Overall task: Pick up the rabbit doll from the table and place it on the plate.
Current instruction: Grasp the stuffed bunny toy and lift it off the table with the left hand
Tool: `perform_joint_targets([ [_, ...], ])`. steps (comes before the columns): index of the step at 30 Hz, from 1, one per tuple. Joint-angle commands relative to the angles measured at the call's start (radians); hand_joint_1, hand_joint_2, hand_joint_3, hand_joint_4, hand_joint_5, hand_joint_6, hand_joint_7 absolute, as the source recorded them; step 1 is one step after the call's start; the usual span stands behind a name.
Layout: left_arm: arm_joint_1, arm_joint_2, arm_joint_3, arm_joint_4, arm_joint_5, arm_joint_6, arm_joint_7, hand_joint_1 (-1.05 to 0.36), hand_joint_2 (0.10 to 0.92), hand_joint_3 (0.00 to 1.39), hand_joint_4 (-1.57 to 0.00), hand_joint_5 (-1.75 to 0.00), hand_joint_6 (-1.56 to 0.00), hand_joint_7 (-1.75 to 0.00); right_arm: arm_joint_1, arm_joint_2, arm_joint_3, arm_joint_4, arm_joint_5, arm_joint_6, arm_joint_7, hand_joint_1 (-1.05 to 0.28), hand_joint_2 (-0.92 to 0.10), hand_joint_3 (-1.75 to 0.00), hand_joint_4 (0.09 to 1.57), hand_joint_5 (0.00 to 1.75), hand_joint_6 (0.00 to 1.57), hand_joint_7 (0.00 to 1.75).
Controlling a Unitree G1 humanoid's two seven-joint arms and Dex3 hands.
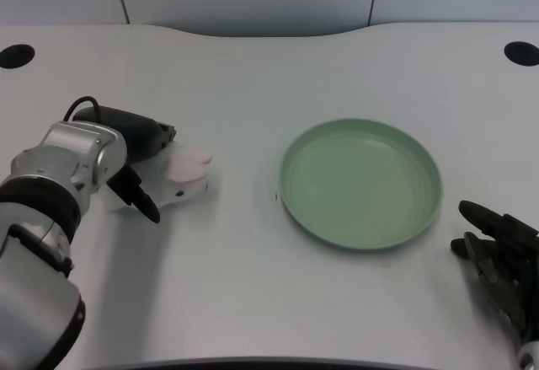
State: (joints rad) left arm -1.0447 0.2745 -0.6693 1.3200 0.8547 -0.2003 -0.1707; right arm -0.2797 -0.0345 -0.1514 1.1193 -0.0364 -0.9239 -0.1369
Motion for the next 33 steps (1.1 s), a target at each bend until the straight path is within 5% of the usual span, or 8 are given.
perform_joint_targets([
  [1, 0.020, -0.012, -0.014, 0.018, 0.006, 0.012, 0.035, -1.05, 0.850, 0.00, 0.00, 0.00, -0.04, 0.00, 0.018, 0.008, -0.019, -0.012, 0.032, -0.029, 0.009, -0.32, -0.92, -0.30, 0.70, 0.81, 0.89, 0.01],
  [7, 0.035, -0.024, -0.046, 0.030, 0.022, 0.023, 0.102, -1.05, 0.845, 0.00, 0.00, 0.00, -0.02, 0.00, 0.029, 0.013, -0.018, -0.028, 0.020, -0.030, -0.010, -0.30, -0.92, -0.29, 0.69, 0.81, 0.90, 0.01],
  [15, 0.046, -0.014, -0.077, 0.044, 0.039, 0.045, 0.120, -0.99, 0.757, 0.00, -0.04, -0.02, -0.09, -0.03, 0.048, 0.016, -0.025, -0.050, 0.039, -0.031, 0.017, -0.30, -0.92, -0.29, 0.69, 0.80, 0.90, 0.01],
  [22, 0.058, 0.002, -0.086, 0.041, 0.048, 0.033, 0.218, -0.60, 0.689, 0.00, -0.26, -0.12, -0.35, -0.11, 0.067, 0.010, -0.028, -0.067, 0.034, -0.037, 0.027, -0.29, -0.92, -0.30, 0.67, 0.82, 0.89, 0.00],
  [25, 0.055, 0.008, -0.103, 0.043, 0.065, 0.020, 0.246, -0.48, 0.702, 0.00, -0.22, -0.89, -0.51, -0.45, 0.071, 0.013, -0.030, -0.074, 0.040, -0.033, 0.034, -0.29, -0.92, -0.31, 0.66, 0.82, 0.89, 0.00],
  [28, 0.041, 0.014, -0.136, 0.046, 0.095, 0.006, 0.241, -0.37, 0.752, 0.01, -0.42, -1.03, -0.64, -0.62, 0.076, 0.020, -0.032, -0.089, 0.045, -0.022, 0.035, -0.29, -0.92, -0.31, 0.65, 0.83, 0.88, 0.00],
  [31, 0.043, 0.022, -0.140, 0.047, 0.100, -0.010, 0.273, -0.26, 0.748, 0.00, -0.44, -1.66, -0.44, -1.29, 0.073, 0.019, -0.033, -0.084, 0.044, -0.022, 0.030, -0.28, -0.92, -0.30, 0.67, 0.85, 0.89, 0.01],
  [33, 0.044, 0.024, -0.139, 0.049, 0.098, -0.013, 0.284, -0.24, 0.756, 0.01, -0.42, -1.73, -0.40, -1.30, 0.073, 0.016, -0.034, -0.082, 0.042, -0.022, 0.031, -0.29, -0.92, -0.30, 0.66, 0.85, 0.89, 0.01],
])
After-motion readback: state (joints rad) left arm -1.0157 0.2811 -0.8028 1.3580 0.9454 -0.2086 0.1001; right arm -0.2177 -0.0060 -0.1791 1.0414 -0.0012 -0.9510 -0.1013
